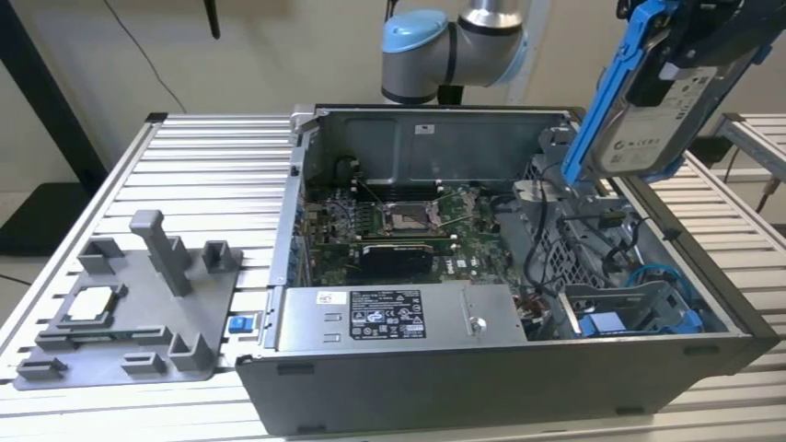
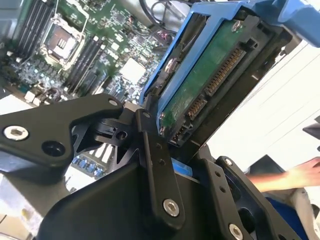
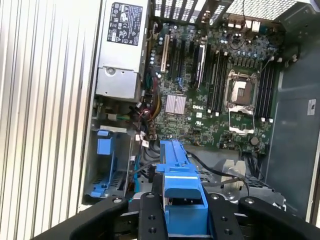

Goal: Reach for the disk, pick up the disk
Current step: 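Pick up the disk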

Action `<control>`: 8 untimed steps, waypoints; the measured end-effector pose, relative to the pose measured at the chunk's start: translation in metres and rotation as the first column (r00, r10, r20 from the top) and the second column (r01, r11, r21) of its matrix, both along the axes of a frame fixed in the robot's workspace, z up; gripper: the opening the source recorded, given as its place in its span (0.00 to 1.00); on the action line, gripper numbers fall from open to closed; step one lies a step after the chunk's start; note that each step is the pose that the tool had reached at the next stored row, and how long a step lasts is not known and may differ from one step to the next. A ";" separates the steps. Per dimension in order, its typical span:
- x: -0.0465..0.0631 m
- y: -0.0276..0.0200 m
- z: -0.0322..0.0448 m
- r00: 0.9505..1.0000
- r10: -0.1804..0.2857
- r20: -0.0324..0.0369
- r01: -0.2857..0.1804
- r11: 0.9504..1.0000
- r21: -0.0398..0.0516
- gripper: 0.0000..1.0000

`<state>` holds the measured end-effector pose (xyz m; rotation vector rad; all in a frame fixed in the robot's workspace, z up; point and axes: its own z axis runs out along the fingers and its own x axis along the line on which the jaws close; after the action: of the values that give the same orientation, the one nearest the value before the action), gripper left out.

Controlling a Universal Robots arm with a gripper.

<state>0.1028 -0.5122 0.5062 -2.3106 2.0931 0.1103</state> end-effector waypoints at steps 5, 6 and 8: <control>0.000 -0.0175 -0.0054 1.000 0.000 0.002 0.000 1.000 0.000 0.00; 0.000 -0.0215 -0.0062 1.000 0.000 0.002 0.000 1.000 0.000 0.00; 0.000 -0.0308 -0.0084 1.000 0.000 0.002 0.000 1.000 0.000 0.00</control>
<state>0.1025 -0.5430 0.4977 -2.3098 2.0925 0.1085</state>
